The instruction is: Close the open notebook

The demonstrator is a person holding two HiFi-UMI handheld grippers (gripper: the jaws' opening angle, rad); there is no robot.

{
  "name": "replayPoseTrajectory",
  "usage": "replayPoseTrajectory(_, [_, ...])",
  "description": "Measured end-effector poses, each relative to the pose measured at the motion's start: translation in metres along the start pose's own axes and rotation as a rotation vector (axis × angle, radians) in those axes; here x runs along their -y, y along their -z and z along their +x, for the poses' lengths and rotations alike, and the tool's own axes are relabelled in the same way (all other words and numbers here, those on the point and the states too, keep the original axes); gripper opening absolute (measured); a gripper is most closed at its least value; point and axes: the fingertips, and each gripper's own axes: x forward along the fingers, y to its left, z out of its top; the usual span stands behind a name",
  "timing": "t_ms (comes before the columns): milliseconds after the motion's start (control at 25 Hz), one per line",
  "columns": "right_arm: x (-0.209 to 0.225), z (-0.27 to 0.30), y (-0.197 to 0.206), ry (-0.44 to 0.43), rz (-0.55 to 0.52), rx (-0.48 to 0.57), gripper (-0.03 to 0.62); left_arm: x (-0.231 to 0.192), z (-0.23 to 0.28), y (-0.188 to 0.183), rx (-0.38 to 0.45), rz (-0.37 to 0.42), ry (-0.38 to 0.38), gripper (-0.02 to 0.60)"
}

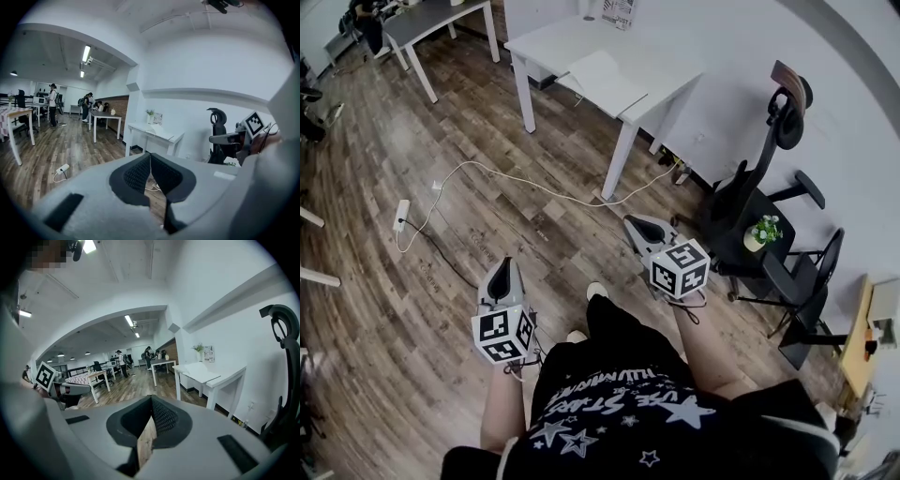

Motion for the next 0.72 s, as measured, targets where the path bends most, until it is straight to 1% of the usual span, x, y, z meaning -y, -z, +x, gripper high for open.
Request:
replayPoseTrajectory(200, [-0.018,-0.002,0.007,-0.012,-0.017,-0.002,0.002,-0.012,-0.013,0.011,-0.025,-0.006,-0.006,0.026])
replayPoseTrajectory(360, [-0.018,0.002,0.002,-0.009,-0.008,0.016,0.002,-0.018,-0.014,0.009,-0.023,0.003,-0.009,0.031])
replayPoseTrajectory(400, [-0.016,0.004,0.001,-0.006,-0.002,0.017,0.002,-0.019,-0.013,0.007,-0.019,0.0,-0.008,0.051])
replayPoseTrajectory(480, [-0.011,0.011,-0.001,0.002,0.009,0.022,0.003,-0.021,-0.008,0.006,-0.017,-0.011,-0.001,0.183])
replayPoseTrajectory(720, [0.017,0.048,-0.007,0.01,0.042,0.029,0.003,-0.033,0.029,0.006,-0.053,-0.027,-0.003,0.24])
